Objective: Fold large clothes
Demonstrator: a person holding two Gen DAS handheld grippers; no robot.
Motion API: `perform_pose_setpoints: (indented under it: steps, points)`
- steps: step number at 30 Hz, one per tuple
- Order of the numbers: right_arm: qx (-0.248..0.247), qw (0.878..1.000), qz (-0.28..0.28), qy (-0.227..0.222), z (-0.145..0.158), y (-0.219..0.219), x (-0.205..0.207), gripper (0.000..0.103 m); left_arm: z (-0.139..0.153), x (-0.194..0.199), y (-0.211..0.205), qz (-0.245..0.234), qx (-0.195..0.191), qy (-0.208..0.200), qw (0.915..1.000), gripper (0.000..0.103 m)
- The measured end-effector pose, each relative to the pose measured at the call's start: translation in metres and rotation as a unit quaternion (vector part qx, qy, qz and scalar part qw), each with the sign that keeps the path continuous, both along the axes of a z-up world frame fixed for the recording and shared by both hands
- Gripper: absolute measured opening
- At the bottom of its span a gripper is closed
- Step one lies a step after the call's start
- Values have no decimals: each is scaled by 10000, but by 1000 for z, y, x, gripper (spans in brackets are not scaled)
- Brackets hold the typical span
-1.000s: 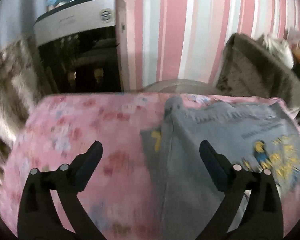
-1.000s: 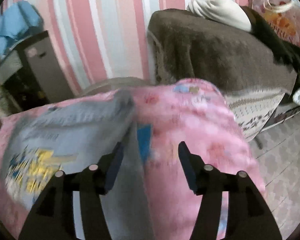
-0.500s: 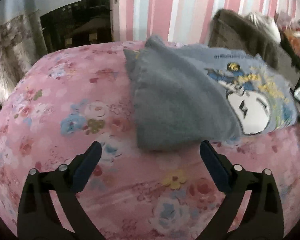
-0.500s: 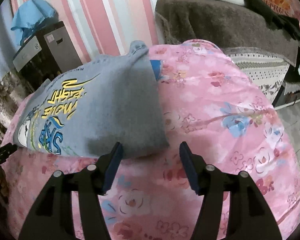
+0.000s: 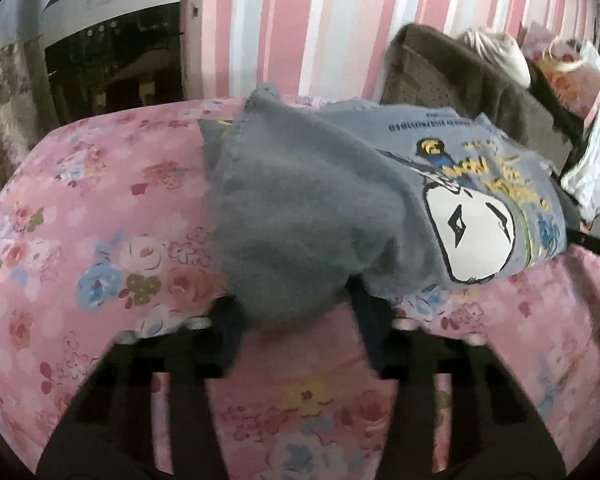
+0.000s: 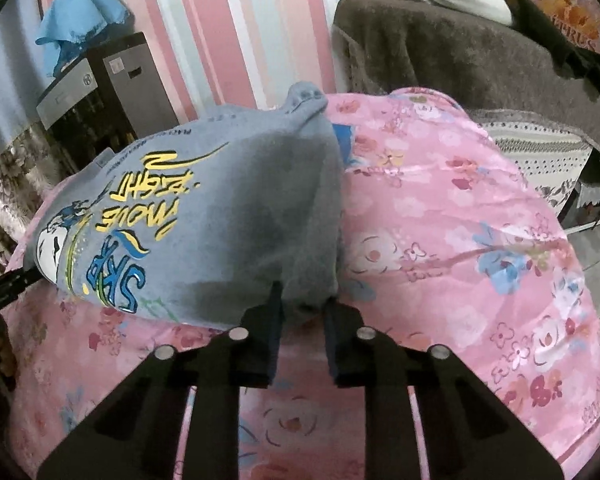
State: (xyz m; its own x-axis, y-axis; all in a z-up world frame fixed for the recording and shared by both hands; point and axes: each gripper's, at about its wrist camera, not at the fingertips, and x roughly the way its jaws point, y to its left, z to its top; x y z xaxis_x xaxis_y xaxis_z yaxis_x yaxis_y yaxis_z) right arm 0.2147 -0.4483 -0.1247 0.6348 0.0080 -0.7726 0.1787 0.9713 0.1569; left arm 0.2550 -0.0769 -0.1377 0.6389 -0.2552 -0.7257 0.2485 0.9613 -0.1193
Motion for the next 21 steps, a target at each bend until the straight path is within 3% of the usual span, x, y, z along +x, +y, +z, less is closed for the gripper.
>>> perform_pose_setpoints:
  steps: [4,9,14,18,21]
  points:
    - [76,9999,6,-94,10,0,-7,17,3,-4,2,-169,82,-47,9998,30]
    - [374,9992,1,-165,22,-5,-23,16,20,-15,7,-256,-7,-209,9995,28]
    - [528,9981,176,-282,39,-1,-62,16,36,-52,17,-433,-61,-342,9985,28]
    - [527,9981,247,-184,34,7,-86,17,36,-86,28,-468,-133,-315,9983,29]
    - [245,9991,343,83,18,12,-88,24,18,-94,28,-470,132,-120,9987,34]
